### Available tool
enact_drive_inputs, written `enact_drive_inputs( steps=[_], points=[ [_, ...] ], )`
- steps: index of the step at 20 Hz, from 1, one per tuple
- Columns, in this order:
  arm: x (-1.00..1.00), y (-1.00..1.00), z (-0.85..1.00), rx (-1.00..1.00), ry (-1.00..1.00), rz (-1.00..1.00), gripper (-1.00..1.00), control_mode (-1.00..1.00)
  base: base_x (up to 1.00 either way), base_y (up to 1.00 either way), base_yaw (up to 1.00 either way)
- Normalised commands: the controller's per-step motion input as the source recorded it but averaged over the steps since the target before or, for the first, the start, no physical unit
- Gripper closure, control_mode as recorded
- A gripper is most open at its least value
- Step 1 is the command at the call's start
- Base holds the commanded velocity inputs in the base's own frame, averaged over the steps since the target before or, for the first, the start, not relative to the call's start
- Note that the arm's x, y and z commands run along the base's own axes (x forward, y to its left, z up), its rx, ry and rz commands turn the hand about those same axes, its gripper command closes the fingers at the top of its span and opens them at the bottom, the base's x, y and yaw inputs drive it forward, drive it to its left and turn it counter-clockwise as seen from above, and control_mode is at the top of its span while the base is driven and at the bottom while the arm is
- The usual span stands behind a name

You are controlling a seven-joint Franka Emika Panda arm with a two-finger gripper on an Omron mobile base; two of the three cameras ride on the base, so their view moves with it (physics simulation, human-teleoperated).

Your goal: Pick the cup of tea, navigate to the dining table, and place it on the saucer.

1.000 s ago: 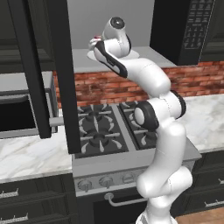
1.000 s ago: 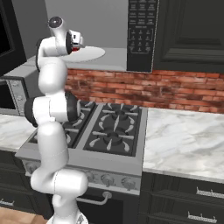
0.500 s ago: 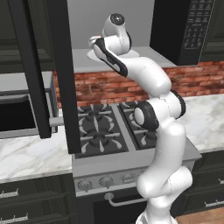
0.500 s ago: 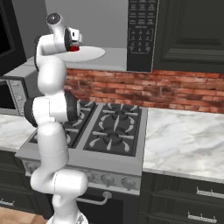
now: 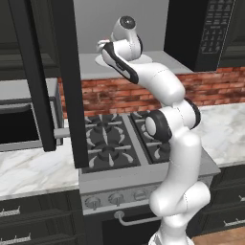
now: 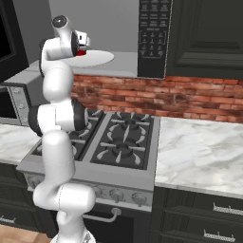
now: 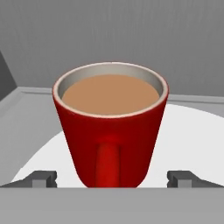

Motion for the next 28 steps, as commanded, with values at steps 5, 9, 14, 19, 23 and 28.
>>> enact_drive_inputs(
  steps=[5,9,14,19,23,28],
  points=[
    [0.01,0.00,0.01,0.00,0.00,0.00,-1.00,-1.00,0.00,0.00,0.00],
    [0.00,0.00,0.00,0.00,0.00,0.00,1.00,-1.00,0.00,0.00,0.00],
    [0.00,0.00,0.00,0.00,0.00,0.00,1.00,-1.00,0.00,0.00,0.00],
    [0.00,0.00,0.00,0.00,0.00,0.00,1.00,-1.00,0.00,0.00,0.00],
    [-0.01,0.00,0.00,0.00,0.00,0.00,1.00,-1.00,0.00,0.00,0.00],
    [-0.29,-0.02,0.00,0.00,0.00,0.00,1.00,-1.00,0.00,0.00,0.00]
  ],
)
